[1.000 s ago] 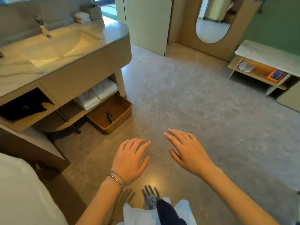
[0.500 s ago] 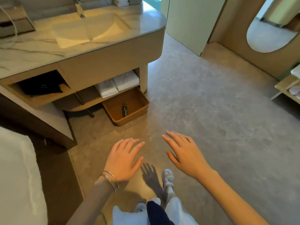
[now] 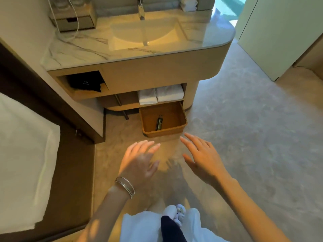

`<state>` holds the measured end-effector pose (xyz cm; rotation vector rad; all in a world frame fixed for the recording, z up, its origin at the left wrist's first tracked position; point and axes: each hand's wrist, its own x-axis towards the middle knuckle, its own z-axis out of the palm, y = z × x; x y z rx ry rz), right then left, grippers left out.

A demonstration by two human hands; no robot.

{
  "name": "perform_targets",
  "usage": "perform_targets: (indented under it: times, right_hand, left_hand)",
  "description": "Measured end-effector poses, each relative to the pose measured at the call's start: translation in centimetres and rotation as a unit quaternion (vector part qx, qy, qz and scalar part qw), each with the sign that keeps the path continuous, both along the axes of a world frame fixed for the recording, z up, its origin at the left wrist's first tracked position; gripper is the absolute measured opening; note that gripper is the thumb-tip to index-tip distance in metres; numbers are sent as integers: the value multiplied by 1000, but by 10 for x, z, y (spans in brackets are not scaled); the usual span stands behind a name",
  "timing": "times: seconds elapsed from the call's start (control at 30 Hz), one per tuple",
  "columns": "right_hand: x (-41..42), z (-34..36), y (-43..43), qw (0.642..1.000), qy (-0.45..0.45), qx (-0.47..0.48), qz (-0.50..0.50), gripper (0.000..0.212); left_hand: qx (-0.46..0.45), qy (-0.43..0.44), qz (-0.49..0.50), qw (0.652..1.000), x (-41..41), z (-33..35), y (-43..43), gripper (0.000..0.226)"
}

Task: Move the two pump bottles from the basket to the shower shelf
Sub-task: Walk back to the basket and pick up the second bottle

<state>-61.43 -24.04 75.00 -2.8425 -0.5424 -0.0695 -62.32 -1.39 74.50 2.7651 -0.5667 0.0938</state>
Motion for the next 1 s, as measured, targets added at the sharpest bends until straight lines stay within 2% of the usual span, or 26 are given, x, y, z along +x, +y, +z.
perform_targets:
  times: [0.13, 0.27, 0.67, 0.87, 1.0]
  right_hand:
    - [28, -12, -2, 999, 21, 36, 22, 46]
    - [66, -17, 2, 999, 23, 30, 32, 48]
    - [236, -14, 40, 998, 33, 8, 45, 48]
    - [292, -16, 58, 999, 36, 18, 36, 49]
    - [318, -26, 53, 997, 52, 28, 59, 47]
  left_hand:
    - [-10, 31, 29, 999, 17, -9, -1, 45]
    - [15, 43, 36, 998, 49, -20, 1, 46]
    - [7, 20, 7, 1000, 235, -16, 26, 48]
    - [36, 28, -18, 999, 292, -24, 41, 48]
    - [32, 42, 7, 999, 312, -33, 44, 48]
